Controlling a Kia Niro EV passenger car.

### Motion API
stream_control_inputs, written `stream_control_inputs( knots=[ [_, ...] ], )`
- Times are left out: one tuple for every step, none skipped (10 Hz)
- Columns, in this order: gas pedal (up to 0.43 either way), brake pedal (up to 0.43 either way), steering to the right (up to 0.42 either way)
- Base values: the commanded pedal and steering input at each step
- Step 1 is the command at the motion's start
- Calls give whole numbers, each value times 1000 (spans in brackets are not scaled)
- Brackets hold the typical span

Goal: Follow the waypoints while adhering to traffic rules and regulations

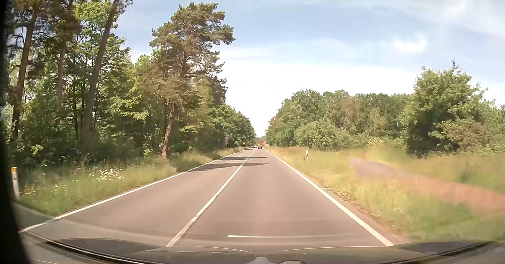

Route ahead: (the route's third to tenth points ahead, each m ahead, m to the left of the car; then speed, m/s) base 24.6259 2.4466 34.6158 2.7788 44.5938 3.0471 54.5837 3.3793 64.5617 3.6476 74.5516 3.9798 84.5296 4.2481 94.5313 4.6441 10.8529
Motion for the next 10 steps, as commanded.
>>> stream_control_inputs(
  knots=[
    [339,0,-5],
    [339,0,-4],
    [339,0,-4],
    [319,0,-4],
    [311,0,-4],
    [311,0,-4],
    [287,0,-5],
    [280,0,-4],
    [280,0,-5],
    [268,0,-4]
  ],
)
